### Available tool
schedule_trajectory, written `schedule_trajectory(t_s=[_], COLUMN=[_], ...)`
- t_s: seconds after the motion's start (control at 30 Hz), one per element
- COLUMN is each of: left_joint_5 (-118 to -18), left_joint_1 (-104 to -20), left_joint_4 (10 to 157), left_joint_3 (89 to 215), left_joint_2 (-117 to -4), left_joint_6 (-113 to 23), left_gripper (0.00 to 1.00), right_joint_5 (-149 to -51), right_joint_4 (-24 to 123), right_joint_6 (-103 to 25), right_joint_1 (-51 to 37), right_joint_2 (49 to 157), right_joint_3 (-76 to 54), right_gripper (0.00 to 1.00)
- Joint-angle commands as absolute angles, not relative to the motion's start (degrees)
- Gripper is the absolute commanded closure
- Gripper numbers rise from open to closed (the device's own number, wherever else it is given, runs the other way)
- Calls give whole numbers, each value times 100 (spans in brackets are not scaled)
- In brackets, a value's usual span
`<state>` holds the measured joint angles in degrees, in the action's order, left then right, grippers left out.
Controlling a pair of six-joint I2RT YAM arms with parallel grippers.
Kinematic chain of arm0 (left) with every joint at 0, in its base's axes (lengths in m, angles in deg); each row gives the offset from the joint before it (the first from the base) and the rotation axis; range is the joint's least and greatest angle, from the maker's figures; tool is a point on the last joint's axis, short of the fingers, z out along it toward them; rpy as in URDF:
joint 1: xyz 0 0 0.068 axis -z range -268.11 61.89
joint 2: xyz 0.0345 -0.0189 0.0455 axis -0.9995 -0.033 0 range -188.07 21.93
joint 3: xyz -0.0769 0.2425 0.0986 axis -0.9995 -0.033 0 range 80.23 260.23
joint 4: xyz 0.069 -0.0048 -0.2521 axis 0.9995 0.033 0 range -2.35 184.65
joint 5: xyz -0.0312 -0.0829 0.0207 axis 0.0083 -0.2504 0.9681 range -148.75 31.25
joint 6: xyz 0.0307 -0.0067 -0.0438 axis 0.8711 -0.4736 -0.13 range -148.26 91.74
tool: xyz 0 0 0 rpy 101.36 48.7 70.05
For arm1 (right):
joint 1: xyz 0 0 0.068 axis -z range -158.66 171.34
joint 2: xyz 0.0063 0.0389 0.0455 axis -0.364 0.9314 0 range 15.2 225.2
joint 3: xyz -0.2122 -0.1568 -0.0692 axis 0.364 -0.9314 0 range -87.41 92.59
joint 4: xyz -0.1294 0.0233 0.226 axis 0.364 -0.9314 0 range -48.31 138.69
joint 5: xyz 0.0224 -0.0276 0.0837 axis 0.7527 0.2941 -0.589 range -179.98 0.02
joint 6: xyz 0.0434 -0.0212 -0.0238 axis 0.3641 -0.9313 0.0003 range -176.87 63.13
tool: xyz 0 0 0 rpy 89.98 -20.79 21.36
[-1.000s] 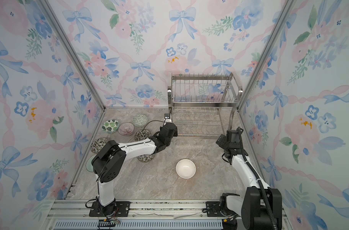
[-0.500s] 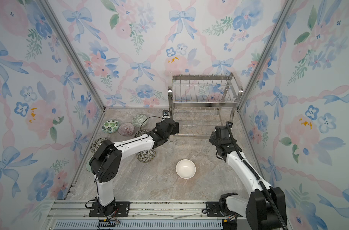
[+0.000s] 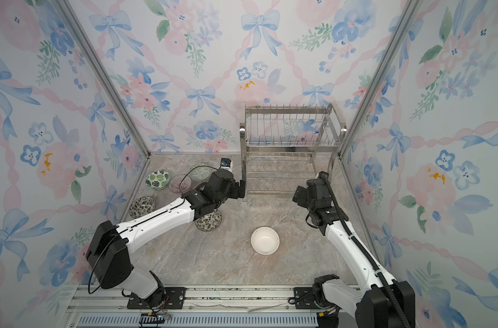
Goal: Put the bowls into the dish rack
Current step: 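Move the right gripper over the orange-and-white bowl while the left gripper withdraws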
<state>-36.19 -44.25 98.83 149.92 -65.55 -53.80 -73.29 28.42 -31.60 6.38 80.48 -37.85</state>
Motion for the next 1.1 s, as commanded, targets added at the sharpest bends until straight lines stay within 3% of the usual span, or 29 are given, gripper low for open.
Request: schedule_trajectory(t_s=[0.0, 0.33, 0.6, 1.07], left_joint_5=[-3962, -5226, -6385, -7221], left_joint_1=[-4415, -4399, -4446, -4504], left_joint_4=[10569, 10382, 9583, 8944], left_joint_3=[14595, 13350, 12666, 11935], left_joint_2=[-6074, -5046, -4645, -4509], left_joint_6=[-5296, -5933, -6094, -6249], left_gripper=[2, 2, 2, 2], right_joint_5=[-7339, -7383, -7313, -8096], right_joint_4=[2394, 1132, 308, 946], right_joint_6=[-3261, -3421, -2782, -2145], right_joint_1=[282, -796, -1873, -2158], right_joint_2=[8222, 8895, 8887, 9149], right_joint_3=[-3456, -3071, -3285, -4254], right_gripper=[3, 4, 0, 19])
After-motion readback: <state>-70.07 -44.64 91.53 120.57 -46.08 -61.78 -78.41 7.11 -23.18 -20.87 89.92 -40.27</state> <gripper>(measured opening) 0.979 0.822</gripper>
